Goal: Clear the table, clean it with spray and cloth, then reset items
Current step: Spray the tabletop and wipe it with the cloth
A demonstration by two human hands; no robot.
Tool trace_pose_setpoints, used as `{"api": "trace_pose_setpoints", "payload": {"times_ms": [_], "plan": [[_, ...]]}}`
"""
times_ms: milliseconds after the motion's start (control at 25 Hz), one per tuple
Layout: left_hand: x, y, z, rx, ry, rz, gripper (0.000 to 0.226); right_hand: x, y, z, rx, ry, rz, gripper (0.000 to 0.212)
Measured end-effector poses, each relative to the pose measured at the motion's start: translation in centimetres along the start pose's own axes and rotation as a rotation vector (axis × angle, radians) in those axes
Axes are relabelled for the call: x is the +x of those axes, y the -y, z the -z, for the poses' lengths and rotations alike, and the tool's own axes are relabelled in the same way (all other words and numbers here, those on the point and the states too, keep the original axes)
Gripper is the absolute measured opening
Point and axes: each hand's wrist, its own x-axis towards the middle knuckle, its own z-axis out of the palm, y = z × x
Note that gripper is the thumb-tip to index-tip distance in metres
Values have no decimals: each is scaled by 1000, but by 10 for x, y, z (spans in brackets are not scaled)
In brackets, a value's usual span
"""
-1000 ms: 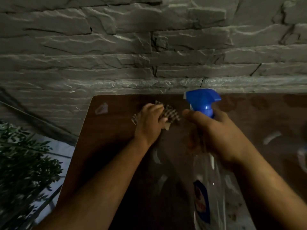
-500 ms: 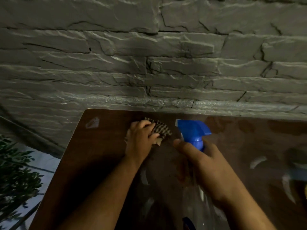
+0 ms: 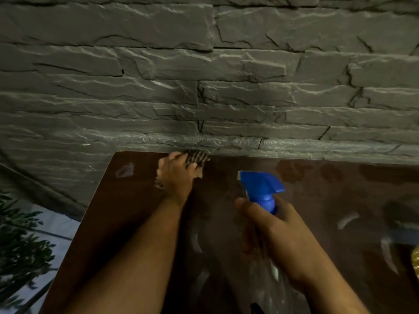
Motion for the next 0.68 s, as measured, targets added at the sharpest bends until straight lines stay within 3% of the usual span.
{"api": "trace_pose_setpoints", "payload": {"times_ms": [120, 200, 280, 400, 560, 640, 680], "plan": [[-34, -38, -24, -96, 206, -342, 39, -1, 0, -5, 20, 8, -11, 40], [-50, -13, -20, -140, 267, -524, 42, -5, 1, -3, 15, 19, -20, 39], [-25, 7, -11, -110, 186, -482, 44, -6, 2, 4, 2, -9, -12, 37], [12, -4, -5, -51, 145, -267, 43, -5, 2, 10, -45, -38, 13, 35], [-57, 9, 7, -104, 418, -597, 39, -14, 3, 15, 1, -25, -6, 36], [-66, 42, 26, -144, 373, -608, 39, -16, 1, 17, -2, -32, -19, 38], [-48, 50, 27, -135, 309, -524, 39, -15, 0, 17, -11, -32, -16, 38]]}}
